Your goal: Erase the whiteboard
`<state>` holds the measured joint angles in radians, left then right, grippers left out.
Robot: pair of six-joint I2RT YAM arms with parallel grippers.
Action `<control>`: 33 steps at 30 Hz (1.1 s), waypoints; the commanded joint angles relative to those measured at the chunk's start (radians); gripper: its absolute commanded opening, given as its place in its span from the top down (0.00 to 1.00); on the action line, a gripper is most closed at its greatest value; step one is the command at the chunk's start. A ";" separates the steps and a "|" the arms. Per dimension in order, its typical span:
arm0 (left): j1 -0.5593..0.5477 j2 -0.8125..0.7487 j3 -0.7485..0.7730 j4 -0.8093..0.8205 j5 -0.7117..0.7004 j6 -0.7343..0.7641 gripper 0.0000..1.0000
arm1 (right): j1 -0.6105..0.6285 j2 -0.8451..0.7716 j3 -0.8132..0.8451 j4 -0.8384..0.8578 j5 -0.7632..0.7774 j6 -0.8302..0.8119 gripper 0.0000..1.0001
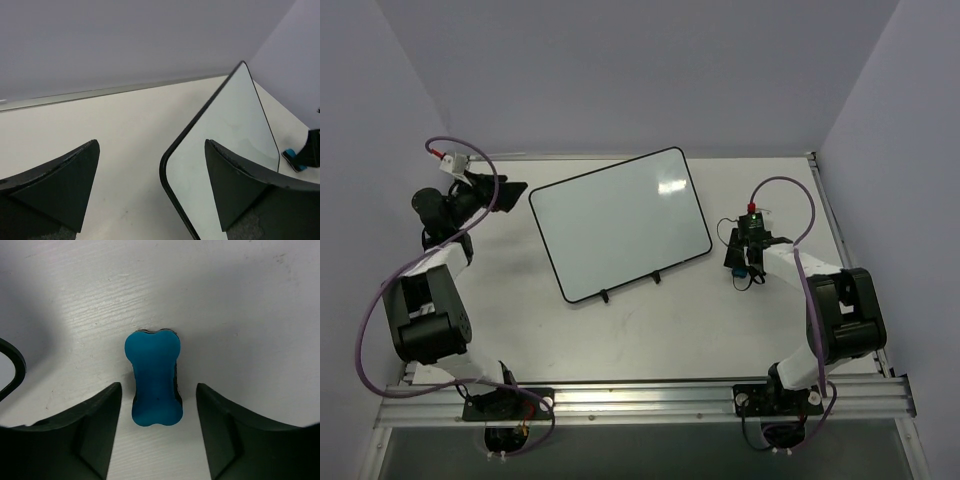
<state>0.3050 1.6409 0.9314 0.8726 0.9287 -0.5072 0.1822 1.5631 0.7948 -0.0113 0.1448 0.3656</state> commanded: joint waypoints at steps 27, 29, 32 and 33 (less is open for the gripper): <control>-0.417 -1.236 0.046 -1.530 -1.318 0.378 0.06 | 0.265 -0.721 0.434 -0.499 0.455 -0.116 0.00; -0.451 -1.294 0.038 -1.584 -1.358 0.387 0.06 | 0.275 -0.762 0.425 -0.503 0.432 -0.137 0.00; -0.495 -1.365 0.003 -1.594 -1.396 0.395 0.06 | 0.278 -0.836 0.412 -0.509 0.444 -0.177 0.00; -0.518 -1.369 -0.005 -1.594 -1.404 0.395 0.06 | 0.278 -0.863 0.402 -0.513 0.473 -0.178 0.00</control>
<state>-0.1757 0.2947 0.9546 -0.6563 -0.4164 -0.1349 0.4534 0.7383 1.2064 -0.4767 0.5465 0.2348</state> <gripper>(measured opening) 0.941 0.996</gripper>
